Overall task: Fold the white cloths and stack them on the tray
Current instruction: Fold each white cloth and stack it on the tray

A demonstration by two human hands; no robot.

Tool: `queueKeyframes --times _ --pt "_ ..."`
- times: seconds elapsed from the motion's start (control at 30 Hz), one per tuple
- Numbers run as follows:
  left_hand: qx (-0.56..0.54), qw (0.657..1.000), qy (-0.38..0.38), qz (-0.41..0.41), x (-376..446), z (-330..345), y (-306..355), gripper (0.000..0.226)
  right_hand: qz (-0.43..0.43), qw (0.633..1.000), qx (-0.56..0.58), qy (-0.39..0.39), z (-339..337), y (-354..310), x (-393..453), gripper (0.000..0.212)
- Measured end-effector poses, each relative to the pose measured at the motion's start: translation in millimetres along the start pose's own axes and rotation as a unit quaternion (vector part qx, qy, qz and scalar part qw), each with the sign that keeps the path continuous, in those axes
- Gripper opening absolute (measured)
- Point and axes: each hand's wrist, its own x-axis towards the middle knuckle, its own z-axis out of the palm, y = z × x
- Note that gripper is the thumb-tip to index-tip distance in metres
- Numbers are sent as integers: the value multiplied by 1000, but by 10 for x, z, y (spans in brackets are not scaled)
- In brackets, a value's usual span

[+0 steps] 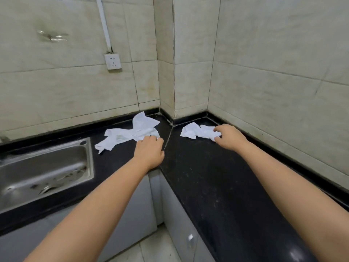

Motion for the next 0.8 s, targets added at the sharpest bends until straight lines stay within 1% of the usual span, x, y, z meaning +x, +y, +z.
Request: queueKeyframes --times 0.1,0.23,0.33,0.43,0.5,0.6,0.63,0.7,0.8 --pt "-11 999 -24 24 608 315 -72 35 43 999 17 -15 262 237 445 36" --pt "-40 996 -45 70 1535 774 -107 33 84 995 3 -47 711 494 1060 38" --pt "-51 990 -66 118 2316 1133 -115 37 132 990 2 -52 994 642 1594 37" --pt "-73 981 -94 153 3016 1480 -112 36 180 981 14 -65 1253 764 2076 35" --pt "-99 975 -116 161 3383 1724 -89 34 204 975 16 -85 1427 841 2341 30" --pt "-143 965 -150 159 3801 2106 -6 32 236 966 30 -99 1722 960 2627 15" --pt "-159 962 -159 156 3916 2224 32 31 242 965 36 -98 1829 993 2709 17" --pt "-188 955 -168 154 4102 2433 117 34 260 960 48 -88 2031 1046 2857 29" --pt "-210 948 -165 171 4297 2685 253 32 296 952 36 -69 2253 1143 3039 31"
